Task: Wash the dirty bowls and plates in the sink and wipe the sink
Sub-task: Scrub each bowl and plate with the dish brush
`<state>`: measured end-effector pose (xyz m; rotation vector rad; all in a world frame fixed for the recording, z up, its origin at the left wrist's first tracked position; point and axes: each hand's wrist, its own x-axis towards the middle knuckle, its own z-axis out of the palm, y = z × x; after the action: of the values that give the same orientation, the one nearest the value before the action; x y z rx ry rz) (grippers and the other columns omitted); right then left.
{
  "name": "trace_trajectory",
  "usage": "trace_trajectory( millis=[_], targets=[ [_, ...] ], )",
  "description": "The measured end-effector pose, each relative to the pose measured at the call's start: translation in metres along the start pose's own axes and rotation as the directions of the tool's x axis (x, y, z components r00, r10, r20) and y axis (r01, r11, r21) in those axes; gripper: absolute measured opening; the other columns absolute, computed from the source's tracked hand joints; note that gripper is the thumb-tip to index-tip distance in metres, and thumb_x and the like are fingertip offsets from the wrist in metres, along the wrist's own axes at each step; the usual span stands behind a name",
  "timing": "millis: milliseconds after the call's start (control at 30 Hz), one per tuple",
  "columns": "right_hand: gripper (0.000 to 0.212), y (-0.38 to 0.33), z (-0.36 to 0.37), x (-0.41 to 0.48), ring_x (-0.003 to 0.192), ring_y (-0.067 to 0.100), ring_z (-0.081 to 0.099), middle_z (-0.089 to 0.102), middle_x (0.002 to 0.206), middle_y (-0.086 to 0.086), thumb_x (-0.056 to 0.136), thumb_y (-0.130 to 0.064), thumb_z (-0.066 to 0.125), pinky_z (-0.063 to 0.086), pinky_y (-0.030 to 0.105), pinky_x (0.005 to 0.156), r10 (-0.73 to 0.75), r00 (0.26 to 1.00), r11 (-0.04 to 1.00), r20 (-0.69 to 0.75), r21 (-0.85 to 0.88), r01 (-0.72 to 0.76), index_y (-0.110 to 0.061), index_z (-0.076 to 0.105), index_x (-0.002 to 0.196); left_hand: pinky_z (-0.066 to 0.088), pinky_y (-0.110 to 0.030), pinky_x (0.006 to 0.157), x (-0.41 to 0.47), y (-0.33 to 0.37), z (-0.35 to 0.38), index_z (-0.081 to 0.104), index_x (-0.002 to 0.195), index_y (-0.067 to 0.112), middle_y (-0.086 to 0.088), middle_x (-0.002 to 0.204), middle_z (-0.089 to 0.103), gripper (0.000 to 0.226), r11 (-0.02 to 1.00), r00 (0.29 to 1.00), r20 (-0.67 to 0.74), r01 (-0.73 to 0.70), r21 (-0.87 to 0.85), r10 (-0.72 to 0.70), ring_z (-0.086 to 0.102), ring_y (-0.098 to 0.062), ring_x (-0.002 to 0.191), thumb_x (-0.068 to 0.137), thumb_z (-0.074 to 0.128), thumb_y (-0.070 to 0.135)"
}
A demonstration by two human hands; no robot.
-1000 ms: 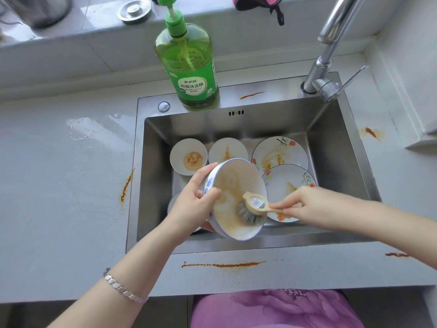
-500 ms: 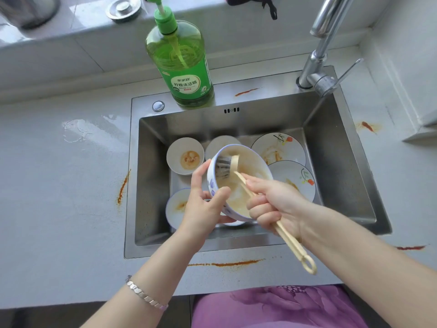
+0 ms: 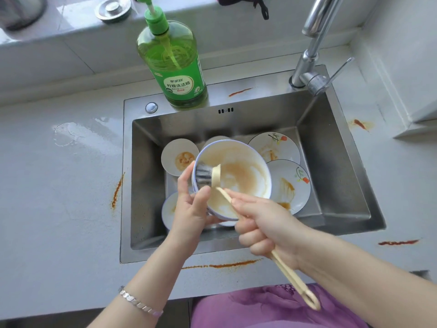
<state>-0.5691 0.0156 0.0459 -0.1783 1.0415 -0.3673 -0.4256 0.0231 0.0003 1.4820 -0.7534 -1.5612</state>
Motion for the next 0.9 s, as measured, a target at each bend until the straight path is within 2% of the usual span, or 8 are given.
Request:
trace_trajectory(
  millis=[133, 400, 533, 633, 700, 767, 833, 900],
  targets=[
    [0.029, 0.000, -0.002, -0.009, 0.037, 0.002, 0.016, 0.019, 0.053, -0.006, 0.100, -0.026, 0.039, 0.014, 0.009, 0.029, -0.058, 0.998, 0.960, -0.020, -0.274, 0.051, -0.041, 0.056, 0.117, 0.057, -0.042, 0.057, 0.007, 0.004, -0.009, 0.038, 0.134, 0.036, 0.011, 0.107, 0.065, 0.076, 1.000, 1.000, -0.008, -0.016, 0.005, 0.016, 0.068, -0.014, 0.091, 0.062, 0.059, 0.047],
    [0.028, -0.007, -0.005, -0.008, 0.036, 0.002, 0.017, 0.021, 0.051, -0.006, 0.099, -0.025, 0.040, 0.013, 0.008, 0.030, -0.038, 0.999, 0.961, 0.017, -0.272, 0.042, -0.042, 0.059, 0.112, 0.055, -0.037, 0.052, 0.006, 0.005, -0.008, 0.038, 0.133, 0.038, 0.017, 0.100, 0.066, 0.057, 0.999, 0.999, 0.000, -0.040, 0.002, 0.040, 0.068, -0.008, 0.084, 0.076, 0.049, 0.034],
    [0.028, -0.003, -0.019, -0.015, 0.036, 0.005, 0.019, 0.024, 0.048, -0.009, 0.098, -0.030, 0.042, 0.015, 0.011, 0.034, -0.012, 1.000, 0.827, 0.026, -0.562, 0.024, -0.051, 0.059, 0.106, 0.056, -0.046, 0.056, 0.012, 0.014, -0.020, 0.049, 0.118, 0.050, 0.007, 0.121, 0.058, 0.043, 0.999, 0.998, -0.044, 0.033, 0.004, -0.033, 0.064, -0.016, 0.102, 0.077, 0.046, 0.038],
    [0.033, -0.013, -0.037, -0.016, 0.040, 0.007, 0.032, 0.041, 0.048, -0.012, 0.096, -0.032, 0.043, 0.029, 0.016, 0.038, -0.093, 0.996, 0.472, 0.007, -0.880, 0.050, -0.063, 0.054, 0.106, 0.057, -0.051, 0.062, 0.013, 0.015, -0.025, 0.053, 0.113, 0.053, 0.006, 0.124, 0.054, 0.034, 0.980, 0.984, -0.087, 0.162, 0.112, -0.152, 0.058, -0.021, 0.107, 0.084, 0.044, 0.037],
    [0.035, -0.016, -0.039, -0.014, 0.066, 0.003, 0.057, 0.066, 0.084, -0.018, 0.097, -0.033, 0.041, 0.044, 0.016, 0.060, -0.180, 0.980, 0.155, 0.087, -0.981, 0.116, -0.060, 0.050, 0.118, 0.056, -0.047, 0.059, 0.011, 0.014, -0.020, 0.054, 0.111, 0.052, 0.004, 0.120, 0.056, 0.033, 0.950, 0.968, -0.071, 0.249, 0.188, -0.239, 0.059, -0.023, 0.102, 0.093, 0.038, 0.029],
    [0.039, -0.019, -0.032, -0.012, 0.100, 0.013, 0.060, 0.065, 0.114, -0.012, 0.098, -0.031, 0.037, 0.045, 0.026, 0.077, -0.268, 0.941, -0.147, 0.207, -0.974, 0.172, -0.057, 0.041, 0.128, 0.056, -0.045, 0.058, 0.006, 0.012, -0.012, 0.055, 0.108, 0.050, 0.002, 0.115, 0.060, 0.033, 0.915, 0.942, -0.035, 0.332, 0.229, -0.333, 0.063, -0.024, 0.095, 0.094, 0.037, 0.026],
    [0.049, -0.025, -0.033, 0.002, 0.083, 0.027, 0.060, 0.064, 0.088, -0.001, 0.095, -0.029, 0.045, 0.039, 0.030, 0.058, -0.352, 0.881, -0.483, 0.317, -0.867, 0.119, -0.059, 0.034, 0.131, 0.055, -0.043, 0.056, 0.003, 0.012, -0.007, 0.055, 0.111, 0.047, -0.003, 0.112, 0.062, 0.032, 0.890, 0.914, -0.002, 0.396, 0.225, -0.406, 0.065, -0.028, 0.090, 0.091, 0.040, 0.027],
    [0.063, -0.030, -0.037, 0.014, 0.049, 0.026, 0.040, 0.025, 0.053, -0.006, 0.077, -0.027, 0.069, 0.020, 0.024, 0.039, -0.422, 0.786, -0.675, 0.452, -0.735, 0.060, -0.057, 0.043, 0.126, 0.055, -0.041, 0.056, 0.003, 0.012, -0.008, 0.053, 0.115, 0.045, -0.007, 0.114, 0.059, 0.035, 0.889, 0.909, -0.002, 0.408, 0.207, -0.417, 0.062, -0.033, 0.094, 0.091, 0.038, 0.025]
  ],
)
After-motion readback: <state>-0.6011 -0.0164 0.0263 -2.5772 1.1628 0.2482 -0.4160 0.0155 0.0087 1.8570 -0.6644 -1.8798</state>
